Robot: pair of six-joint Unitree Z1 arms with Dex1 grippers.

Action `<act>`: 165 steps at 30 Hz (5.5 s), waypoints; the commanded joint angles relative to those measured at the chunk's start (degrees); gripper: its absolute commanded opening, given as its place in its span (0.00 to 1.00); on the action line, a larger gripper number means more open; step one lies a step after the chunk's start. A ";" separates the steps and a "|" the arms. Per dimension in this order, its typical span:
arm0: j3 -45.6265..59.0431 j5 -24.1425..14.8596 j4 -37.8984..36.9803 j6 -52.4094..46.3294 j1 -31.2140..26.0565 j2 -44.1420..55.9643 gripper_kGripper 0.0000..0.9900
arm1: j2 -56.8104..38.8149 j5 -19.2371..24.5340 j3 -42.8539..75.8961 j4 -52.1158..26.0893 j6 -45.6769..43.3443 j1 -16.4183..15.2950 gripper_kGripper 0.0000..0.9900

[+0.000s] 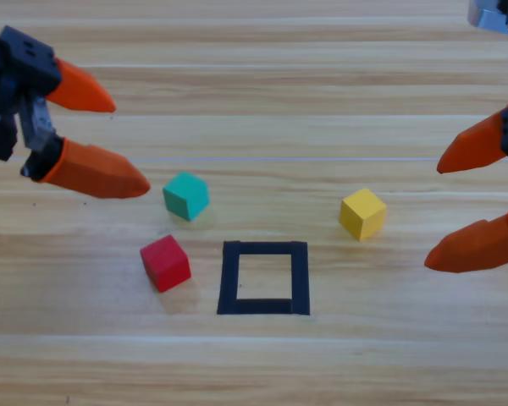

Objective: Stack the blocks in the rectangular block: red at the bottom, yellow in the middle, green on top

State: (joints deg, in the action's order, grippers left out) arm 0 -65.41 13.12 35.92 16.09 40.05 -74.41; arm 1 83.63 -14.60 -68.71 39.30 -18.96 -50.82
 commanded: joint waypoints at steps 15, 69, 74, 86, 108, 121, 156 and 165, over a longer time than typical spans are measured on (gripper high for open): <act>2.39 -0.55 -1.20 -1.06 1.52 1.11 1.00 | 12.70 18.64 -4.68 0.52 10.87 0.72 1.00; -12.29 -18.57 8.99 -8.44 1.52 -36.50 1.00 | 55.06 22.42 -30.69 12.82 12.80 6.44 0.60; -13.34 -18.48 9.70 -9.32 1.43 -39.14 1.00 | 55.32 22.16 -30.96 13.70 12.89 7.05 0.13; -13.25 -18.30 9.61 -9.85 1.43 -42.30 1.00 | 43.28 16.97 -27.35 16.95 13.86 11.80 0.01; -9.82 -18.30 5.04 -10.73 1.43 -46.61 1.00 | 33.00 12.75 -15.14 12.47 13.51 11.62 0.01; -7.63 -17.60 2.22 -11.17 1.43 -47.23 0.61 | 33.61 12.40 -14.96 11.94 13.42 11.62 0.01; -31.89 -18.39 16.90 -61.18 8.64 -52.50 0.12 | 35.11 11.87 -13.99 9.66 13.86 11.62 0.01; -35.84 -17.77 20.42 -64.34 9.87 -56.89 0.12 | 35.72 11.87 -13.99 9.57 14.04 11.62 0.01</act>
State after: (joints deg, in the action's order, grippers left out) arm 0 -99.54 -5.30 54.97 -46.92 47.96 -126.98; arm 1 117.80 -1.91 -84.07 50.17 -5.16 -39.98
